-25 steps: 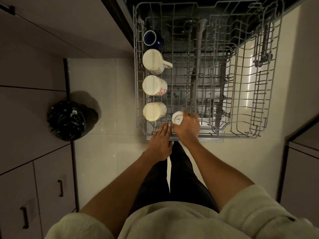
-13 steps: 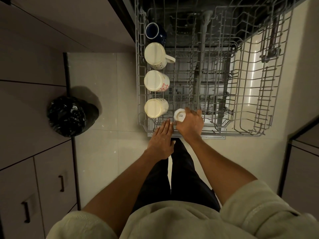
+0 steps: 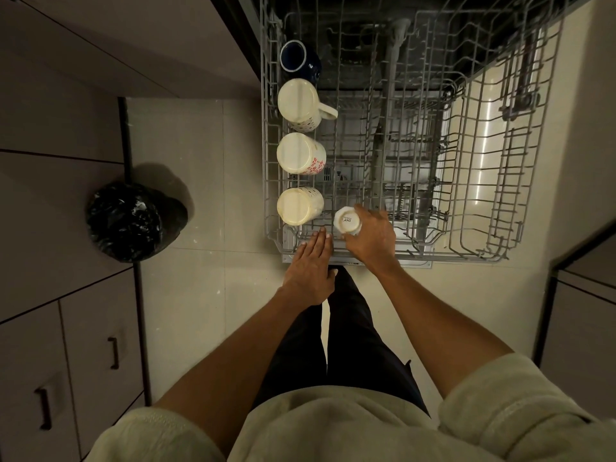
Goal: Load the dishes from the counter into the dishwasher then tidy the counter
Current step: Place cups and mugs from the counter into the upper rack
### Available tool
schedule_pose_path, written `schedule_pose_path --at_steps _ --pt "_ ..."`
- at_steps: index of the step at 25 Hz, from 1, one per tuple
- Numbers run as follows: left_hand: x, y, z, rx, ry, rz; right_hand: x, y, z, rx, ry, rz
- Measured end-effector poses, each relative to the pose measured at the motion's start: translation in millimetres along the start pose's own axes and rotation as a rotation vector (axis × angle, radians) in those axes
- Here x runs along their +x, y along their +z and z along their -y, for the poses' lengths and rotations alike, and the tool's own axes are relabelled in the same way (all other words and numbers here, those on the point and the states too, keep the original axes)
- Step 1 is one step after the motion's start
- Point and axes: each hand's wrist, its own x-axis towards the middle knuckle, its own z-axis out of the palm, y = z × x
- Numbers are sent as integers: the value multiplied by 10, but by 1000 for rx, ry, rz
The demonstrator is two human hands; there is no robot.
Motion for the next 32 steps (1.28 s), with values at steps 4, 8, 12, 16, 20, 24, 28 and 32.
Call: schedule_pose_path --at_steps 4,8,12,16,20,24,28,32 --pt "-9 3 3 -3 -2 -12 63 -36 -19 -59 -39 31" --pt "-18 0 -9 -14 -1 -15 59 -97 -64 -210 -132 111" --pt "-8 -8 -7 -17 -6 -8 -11 -58 -77 -135 -133 113" --pt "-7 12 -3 -10 -2 -11 -29 -54 -81 -85 -98 122" --pt "-2 10 3 -14 -3 -15 -72 -65 -79 -53 -87 122" --pt "1 14 2 -18 -6 -12 -136 -45 -91 -35 -84 110" --pt "3 16 -2 -19 -9 -9 -167 -44 -117 -28 -91 88" --pt "1 25 9 -7 -6 -11 -135 -33 -130 -7 -38 82"
